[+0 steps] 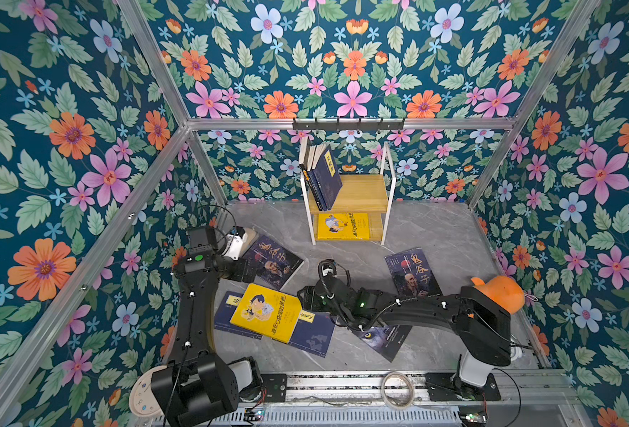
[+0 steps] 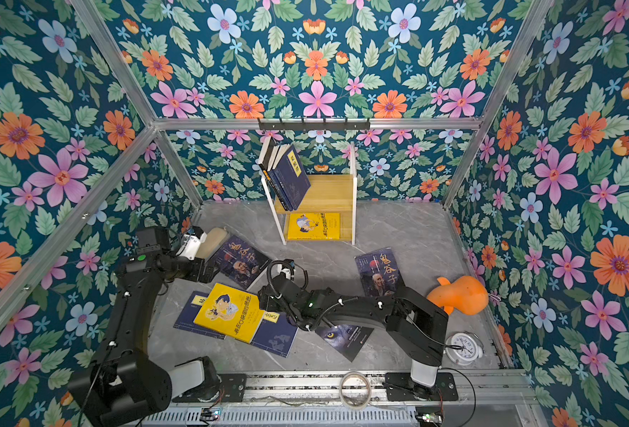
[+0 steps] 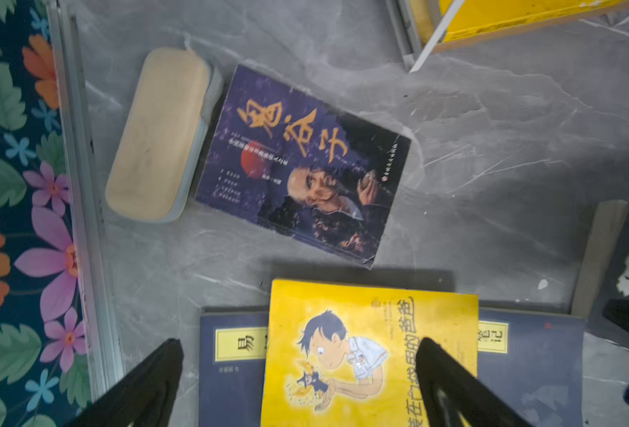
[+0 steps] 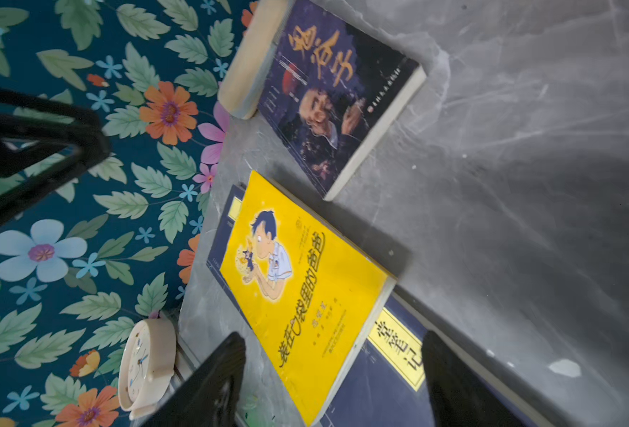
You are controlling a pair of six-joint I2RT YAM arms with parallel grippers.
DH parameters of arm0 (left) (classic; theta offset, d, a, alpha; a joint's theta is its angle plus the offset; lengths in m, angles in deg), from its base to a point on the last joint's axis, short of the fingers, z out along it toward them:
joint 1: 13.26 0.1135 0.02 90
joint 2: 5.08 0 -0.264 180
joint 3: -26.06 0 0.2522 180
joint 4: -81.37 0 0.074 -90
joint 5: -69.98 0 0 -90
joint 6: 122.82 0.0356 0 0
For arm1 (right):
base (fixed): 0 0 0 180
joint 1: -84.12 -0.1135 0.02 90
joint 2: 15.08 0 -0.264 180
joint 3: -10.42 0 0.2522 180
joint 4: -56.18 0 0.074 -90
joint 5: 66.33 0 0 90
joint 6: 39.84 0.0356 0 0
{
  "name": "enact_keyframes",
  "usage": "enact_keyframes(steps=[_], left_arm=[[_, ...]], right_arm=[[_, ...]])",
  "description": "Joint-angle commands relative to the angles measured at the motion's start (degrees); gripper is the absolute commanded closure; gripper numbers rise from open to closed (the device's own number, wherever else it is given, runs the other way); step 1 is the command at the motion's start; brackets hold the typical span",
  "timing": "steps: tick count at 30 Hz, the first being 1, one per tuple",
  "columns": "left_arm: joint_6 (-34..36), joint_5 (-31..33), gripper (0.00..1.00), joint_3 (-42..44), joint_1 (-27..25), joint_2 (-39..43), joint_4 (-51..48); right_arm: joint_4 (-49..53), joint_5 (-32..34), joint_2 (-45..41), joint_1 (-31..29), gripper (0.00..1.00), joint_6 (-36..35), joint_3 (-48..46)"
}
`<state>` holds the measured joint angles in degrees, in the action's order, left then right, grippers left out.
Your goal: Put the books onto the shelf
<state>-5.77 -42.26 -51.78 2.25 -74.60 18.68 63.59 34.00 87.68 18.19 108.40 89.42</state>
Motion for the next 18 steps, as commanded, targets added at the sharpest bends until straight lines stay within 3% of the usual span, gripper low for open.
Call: enact_keyframes(steps=[1,10,18], left_arm=[[5.8,-2.1,0.0,-0.1,2.6,-1.1,-5.4],[16.0,-5.5,0.01,3.9,13.2,-7.5,-9.1],[20.9,-4.9,0.06,9.9,16.9,-12.6,-5.1]], right_arm=[[-8.0,-2.6,1.5,-0.2,0.23,9.0,-1.8],[-8.9,-4.0,4.5,0.1,0.24,13.6,-1.6],[-5.1,-10.3,8.9,1.7,0.29,16.7,1.2]])
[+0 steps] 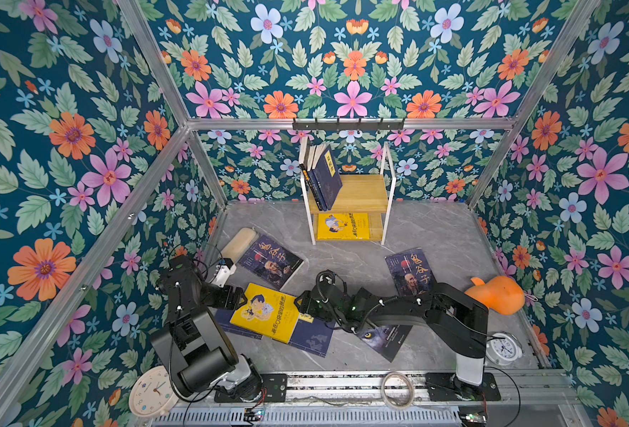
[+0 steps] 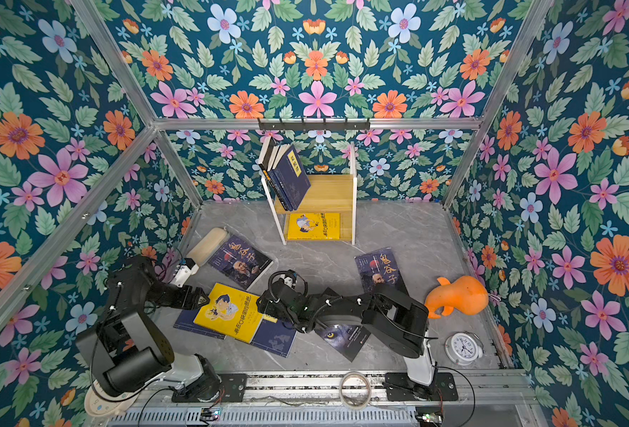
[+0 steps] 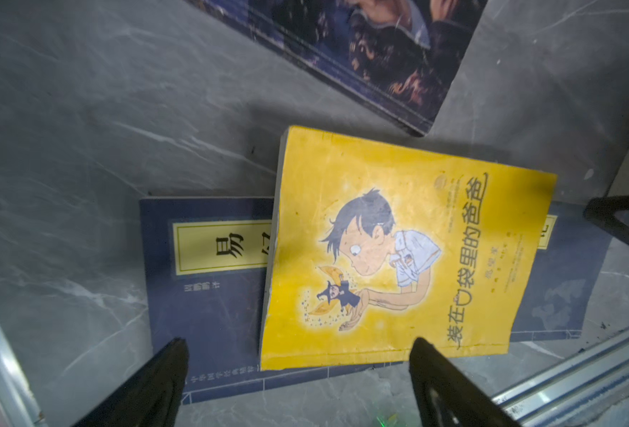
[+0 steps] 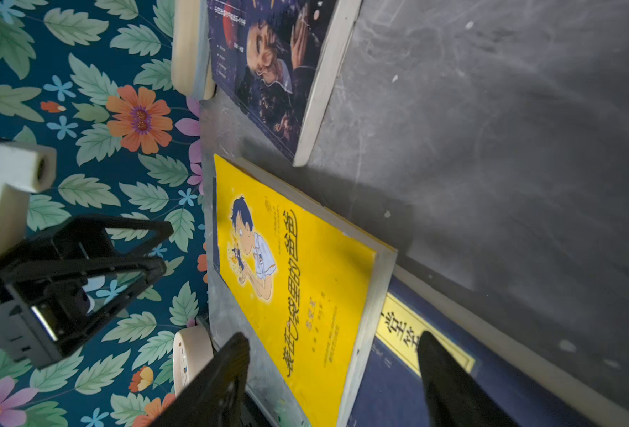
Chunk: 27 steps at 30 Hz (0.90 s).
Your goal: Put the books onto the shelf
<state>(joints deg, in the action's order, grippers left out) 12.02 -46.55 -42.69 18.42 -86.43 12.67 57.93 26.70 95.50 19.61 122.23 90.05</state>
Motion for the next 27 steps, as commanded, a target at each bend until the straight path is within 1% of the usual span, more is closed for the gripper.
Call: enact_keyframes(steps=[1,3,6,9,12,16,18,20,24,27], left_arm=[[3.4,-0.9,0.06,1.6,1.0,-1.1,1.8],[3.9,-1.0,0.08,3.1,1.2,-1.5,3.2],[4.0,-1.6,0.12,4.5,1.2,-2.4,3.9],[5.3,-2.0,0.17,6.0,1.2,-3.3,4.5],[4.9,-1.7,0.28,6.4,1.2,-5.4,5.2],[6.5,-2.0,0.45,6.3,1.2,-8.2,2.9],[6.6,-2.7,0.53,6.5,1.1,-8.8,2.7],[6.4,-3.6,0.59,6.5,1.1,-8.9,2.2],[7.7,-4.3,0.65,7.6,1.0,-9.1,2.6],[6.6,-4.5,0.7,7.1,0.8,-10.1,1.9]], right_arm=[[0.7,-3.8,2.0,0.4,0.3,3.5,1.0],[0.8,-4.8,2.9,0.9,0.31,5.3,1.2],[0.5,-6.4,4.3,1.3,0.32,5.1,2.4],[0.7,-9.7,7.2,1.6,0.32,5.7,4.7],[-1.2,-11.1,8.9,2.1,0.33,6.9,5.1],[-2.2,-14.9,12.2,2.5,0.33,6.9,7.8],[-4.6,-14.9,12.3,2.8,0.34,7.6,7.3],[-4.9,-14.7,11.9,2.9,0.34,5.7,7.8],[-7.6,-15.5,12.1,2.9,0.34,3.7,8.9],[-9.3,-14.9,10.8,3.0,0.38,2.3,8.6]])
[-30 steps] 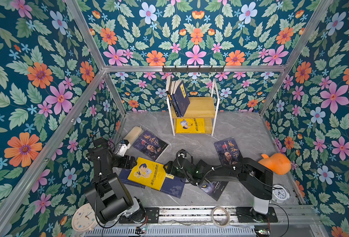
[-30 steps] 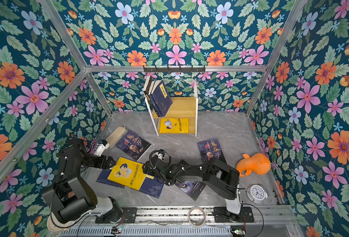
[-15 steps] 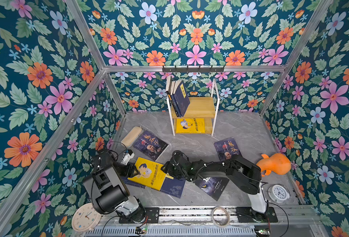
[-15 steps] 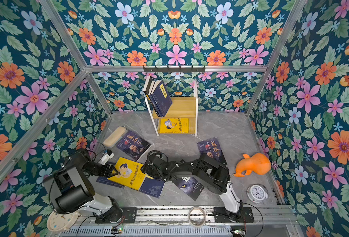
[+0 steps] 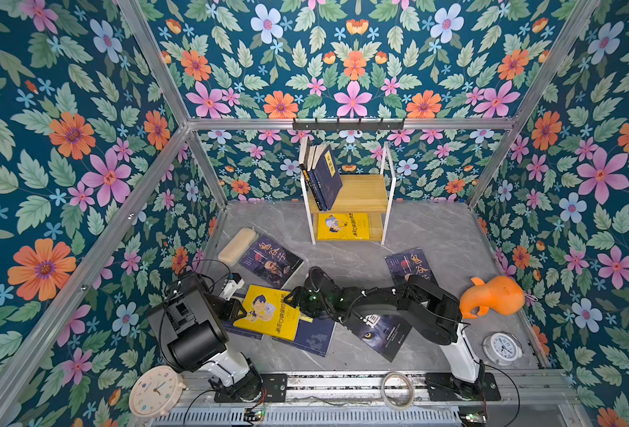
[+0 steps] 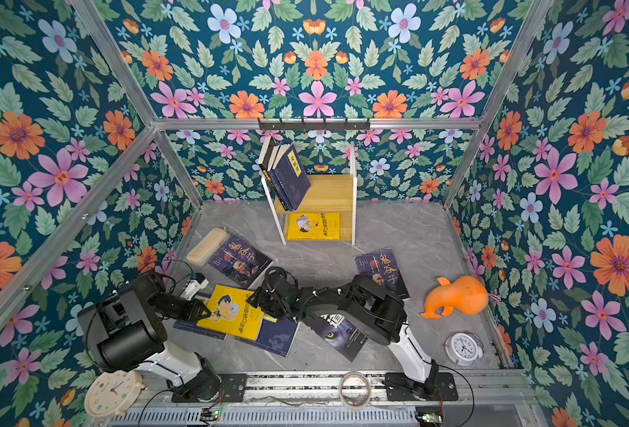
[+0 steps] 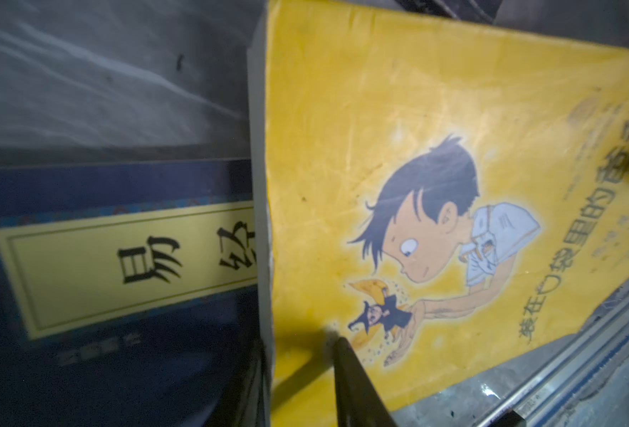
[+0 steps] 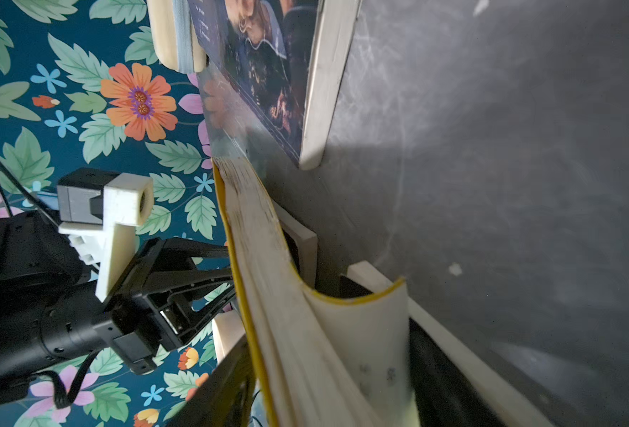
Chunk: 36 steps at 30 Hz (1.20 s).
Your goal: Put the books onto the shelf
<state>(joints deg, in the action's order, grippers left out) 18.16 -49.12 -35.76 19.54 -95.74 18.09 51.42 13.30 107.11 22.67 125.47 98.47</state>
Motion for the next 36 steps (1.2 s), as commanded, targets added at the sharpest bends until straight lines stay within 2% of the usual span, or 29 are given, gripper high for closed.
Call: enact_keyframes(steps=[1,8,14,23,32,36], left_arm=[[0.9,-2.2,0.7,0.0,-0.3,-0.9,-4.4],[-0.4,-3.8,0.68,-0.8,-0.4,1.2,-4.1],[-1.8,-4.5,0.67,-1.3,-1.8,1.3,-4.3],[-2.4,-4.8,0.67,-0.7,-2.8,1.6,-4.1],[-3.9,-6.3,0.67,0.3,-4.9,2.2,-3.4],[-5.4,-6.1,0.67,0.4,-5.4,2.4,-2.4]], right_arm=[[-3.4,-1.4,-1.2,-0.1,0.39,-1.5,0.2],[-4.5,-0.6,-4.9,0.0,0.44,-4.5,-1.0],[-4.7,-1.1,-6.5,-0.1,0.35,-5.7,-0.9],[-7.5,-2.2,-7.5,-0.8,0.3,-6.0,-1.6],[-6.5,-5.9,-2.5,-0.7,0.21,-4.3,3.9],[-7.3,-5.0,-3.8,-0.6,0.16,-4.1,2.5]])
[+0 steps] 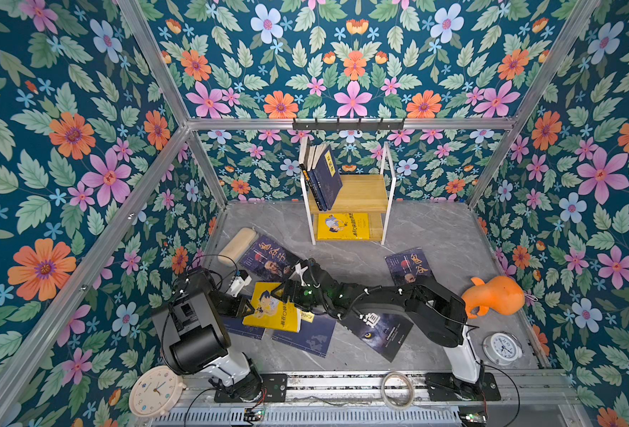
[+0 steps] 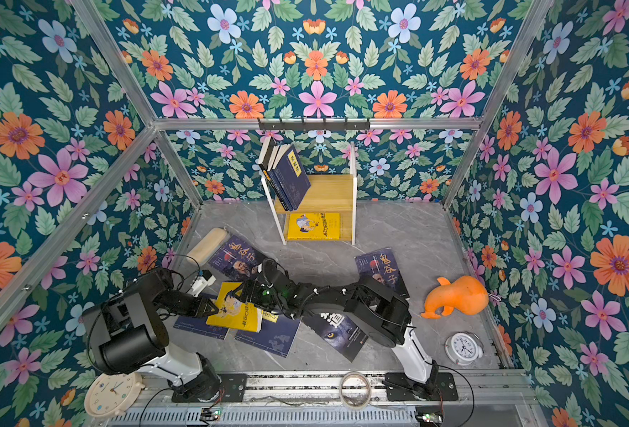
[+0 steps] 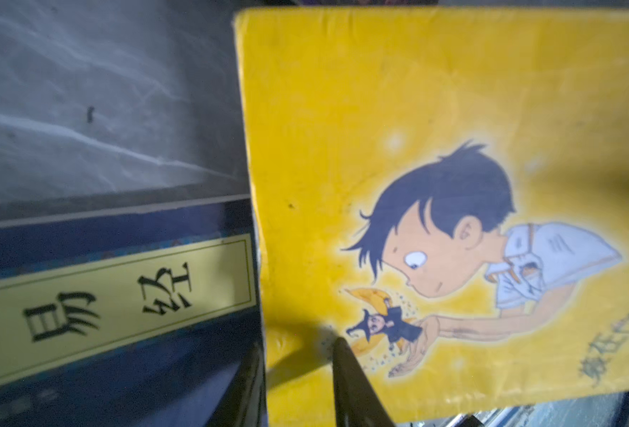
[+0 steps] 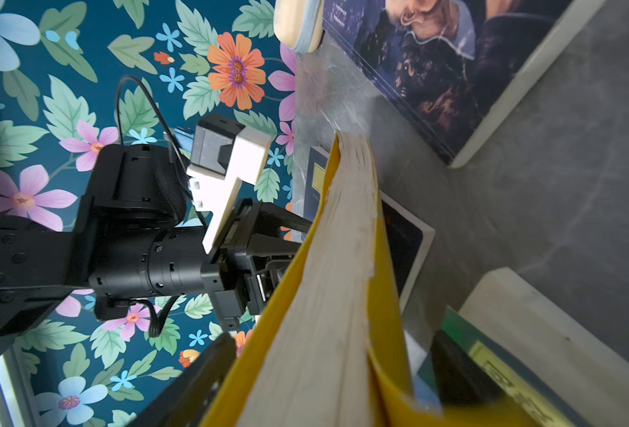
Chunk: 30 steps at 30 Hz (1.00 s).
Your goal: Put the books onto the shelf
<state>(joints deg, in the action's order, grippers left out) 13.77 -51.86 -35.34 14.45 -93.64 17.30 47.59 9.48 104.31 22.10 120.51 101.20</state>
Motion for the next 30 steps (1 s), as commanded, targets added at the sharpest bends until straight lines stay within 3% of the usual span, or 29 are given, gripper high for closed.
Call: enact_keyframes(steps=[1,4,14,19,23,27,30], left_arm=[[-0.8,-3.4,0.67,0.0,-0.3,0.4,-1.8],[-0.8,-3.1,0.67,0.0,-0.4,0.6,-1.1],[-2.5,-2.6,0.67,-0.2,-0.9,0.3,-0.5],[-2.4,-2.7,0.65,-0.2,-1.0,1.7,-0.3],[-4.4,-3.7,0.47,-1.7,-1.0,5.6,0.6],[-8.7,-8.7,0.36,-3.7,-1.4,11.8,5.5],[-16.5,-11.6,0.27,-6.0,-4.3,15.1,11.7]], right_arm=[[-3.0,-0.8,-2.0,0.0,0.16,0.7,-0.7],[-2.6,-0.4,-4.8,0.0,0.16,-0.1,-3.2],[-4.1,0.2,-6.8,1.0,0.37,1.8,-8.5],[-3.5,-0.2,-6.8,2.1,0.68,1.6,-8.9],[-5.5,-0.9,-8.3,3.8,1.0,-0.2,-10.7],[-5.9,-2.4,-12.2,5.4,1.0,-3.0,-13.4],[-5.7,-3.5,-15.8,7.0,1.0,-5.7,-15.1]])
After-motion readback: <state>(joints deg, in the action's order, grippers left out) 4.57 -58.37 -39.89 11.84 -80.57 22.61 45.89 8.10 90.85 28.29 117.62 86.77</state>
